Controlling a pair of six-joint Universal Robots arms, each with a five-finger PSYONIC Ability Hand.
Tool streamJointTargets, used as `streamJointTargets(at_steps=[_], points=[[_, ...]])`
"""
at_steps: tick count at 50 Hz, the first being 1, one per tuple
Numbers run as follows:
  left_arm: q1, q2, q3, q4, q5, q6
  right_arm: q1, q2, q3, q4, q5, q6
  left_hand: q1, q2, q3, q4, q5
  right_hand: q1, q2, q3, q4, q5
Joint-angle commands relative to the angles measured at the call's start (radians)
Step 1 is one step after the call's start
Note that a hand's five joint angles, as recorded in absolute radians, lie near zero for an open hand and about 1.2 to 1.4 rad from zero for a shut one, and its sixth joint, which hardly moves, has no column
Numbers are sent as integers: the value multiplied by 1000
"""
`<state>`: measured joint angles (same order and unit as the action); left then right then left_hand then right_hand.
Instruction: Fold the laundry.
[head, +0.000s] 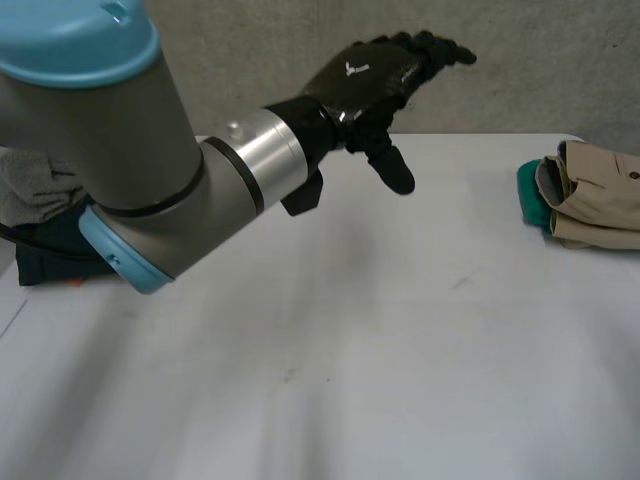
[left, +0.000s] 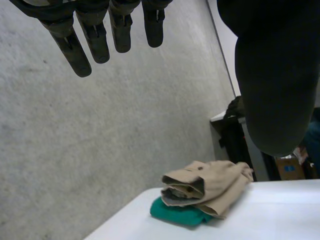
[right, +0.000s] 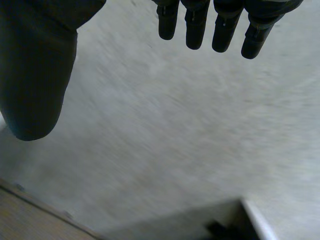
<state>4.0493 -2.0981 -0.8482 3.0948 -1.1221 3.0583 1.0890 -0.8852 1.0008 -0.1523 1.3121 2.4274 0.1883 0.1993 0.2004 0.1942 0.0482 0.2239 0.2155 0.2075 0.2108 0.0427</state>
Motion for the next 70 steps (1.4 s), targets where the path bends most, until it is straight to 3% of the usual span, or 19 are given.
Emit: streamJointTargets(at_steps=[1,5,6,11,18,26,30,33,35,37,38,42,47,51,55,59,65,70], points=[[57,61,50,1,-76,-3,123,-173,100,-199,81,41,11,0,-2,5,-24,-49,-41,-33,-36,-43],[164,92,74,-16,-204,0,244,-296,245,-361,69,102,11,0,-2,5,-24,-49,-41,-33,-36,-43],[224,96,72,-34,-252,10,271,-317,274,-384,61,111,11,0,-2,5,-24,-49,-41,-33,-36,-43],[370,98,64,-97,-314,59,477,-405,474,-460,23,110,11,0,-2,5,-24,-49,-41,-33,-36,-43],[574,-37,41,-105,-356,358,667,-406,639,-406,30,67,5,-6,-7,-1,-30,-49,-41,-33,-36,-43],[652,-342,142,62,-384,576,759,-391,775,-366,33,13,-7,-18,-19,-13,-41,-49,-41,-33,-36,-43],[689,-485,218,145,-366,611,752,-386,802,-366,35,13,-14,-25,-26,-20,-48,-49,-41,-33,-36,-43],[706,-568,282,156,-300,611,747,-383,814,-366,35,13,13,2,1,7,-21,-49,-41,-33,-36,-43],[706,-594,310,156,-275,611,746,-383,826,-366,35,13,168,157,156,162,133,-49,-41,-33,-36,-43],[697,-600,319,157,-266,611,746,-385,831,-366,33,13,943,932,931,938,909,-49,-41,-33,-36,-43],[692,-600,316,160,-268,611,746,-385,834,-365,33,13,1205,1194,1193,1199,1171,-49,-41,-33,-36,-43],[657,-505,284,159,-320,593,744,-396,837,-365,33,13,1208,1197,1196,1202,1174,-49,-41,-33,-36,-43],[588,-269,138,182,-367,524,743,-409,838,-365,35,12,1208,1197,1196,1202,1174,-49,-41,-33,-36,-43],[518,-79,19,216,-358,400,743,-439,840,-359,36,24,1208,1197,1196,1202,1174,-49,-41,-33,-36,-43],[392,105,-118,217,-338,187,741,-466,843,-340,41,28,1208,1197,1196,1202,1174,-49,-41,-33,-36,-43],[306,171,-192,211,-291,75,735,-494,843,-314,58,41,1208,1197,1196,1202,1174,-49,-41,-33,-36,-43],[179,101,-270,174,-272,53,715,-521,843,-276,78,90,1208,1197,1196,1202,1174,-49,-41,-33,-36,-43],[50,-133,-244,110,-309,53,683,-521,843,-256,78,119,1208,1197,1196,1202,1174,-49,-41,-33,-36,-43]])
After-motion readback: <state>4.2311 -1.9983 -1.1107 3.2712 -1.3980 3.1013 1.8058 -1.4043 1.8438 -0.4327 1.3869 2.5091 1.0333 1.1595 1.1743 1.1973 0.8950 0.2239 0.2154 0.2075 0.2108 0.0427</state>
